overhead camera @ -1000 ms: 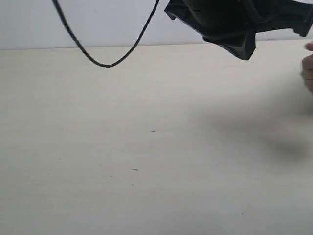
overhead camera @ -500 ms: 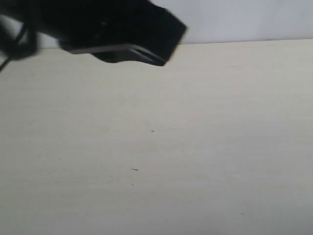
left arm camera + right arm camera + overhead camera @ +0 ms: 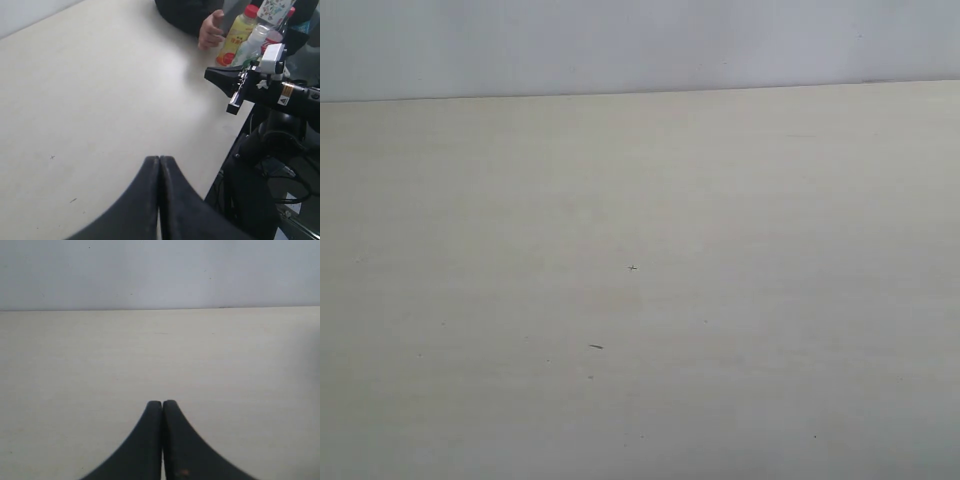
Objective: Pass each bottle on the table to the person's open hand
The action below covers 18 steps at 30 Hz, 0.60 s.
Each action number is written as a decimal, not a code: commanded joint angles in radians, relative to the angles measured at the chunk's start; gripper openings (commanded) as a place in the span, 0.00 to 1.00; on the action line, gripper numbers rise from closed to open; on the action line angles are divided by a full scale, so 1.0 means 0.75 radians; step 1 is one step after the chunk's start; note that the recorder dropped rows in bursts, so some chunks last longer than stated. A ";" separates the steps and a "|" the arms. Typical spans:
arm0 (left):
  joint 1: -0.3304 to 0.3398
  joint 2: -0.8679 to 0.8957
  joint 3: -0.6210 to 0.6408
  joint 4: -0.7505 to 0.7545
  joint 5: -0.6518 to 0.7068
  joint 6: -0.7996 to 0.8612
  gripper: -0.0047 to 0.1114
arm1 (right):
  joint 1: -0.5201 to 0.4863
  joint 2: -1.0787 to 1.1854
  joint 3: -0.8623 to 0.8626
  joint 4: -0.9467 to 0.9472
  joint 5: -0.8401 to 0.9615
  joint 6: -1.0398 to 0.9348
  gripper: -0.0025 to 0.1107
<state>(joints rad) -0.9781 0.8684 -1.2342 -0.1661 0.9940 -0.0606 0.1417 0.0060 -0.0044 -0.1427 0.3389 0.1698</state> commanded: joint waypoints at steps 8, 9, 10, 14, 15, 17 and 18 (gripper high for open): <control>0.002 -0.070 0.002 0.005 -0.004 0.005 0.04 | 0.005 -0.008 0.006 0.006 -0.008 -0.002 0.02; 0.002 -0.070 0.002 0.005 -0.004 0.005 0.04 | 0.005 -0.008 0.006 0.006 -0.008 -0.002 0.02; 0.002 -0.070 0.002 0.005 -0.004 0.005 0.04 | 0.005 -0.008 0.006 0.006 -0.008 -0.002 0.02; 0.002 -0.070 0.002 0.005 -0.004 0.005 0.04 | 0.005 -0.008 0.006 0.006 -0.008 -0.002 0.02; 0.002 -0.070 0.002 0.005 -0.004 0.005 0.04 | 0.005 -0.008 0.006 0.006 -0.008 -0.002 0.02; 0.002 -0.070 0.002 0.005 -0.004 0.005 0.04 | 0.005 -0.008 0.006 0.006 -0.008 -0.002 0.02; 0.005 -0.076 0.002 0.009 0.000 0.019 0.04 | 0.005 -0.008 0.006 0.006 -0.008 -0.002 0.02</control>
<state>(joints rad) -0.9781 0.8237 -1.2335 -0.1661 0.9940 -0.0592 0.1417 0.0060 -0.0044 -0.1427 0.3389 0.1698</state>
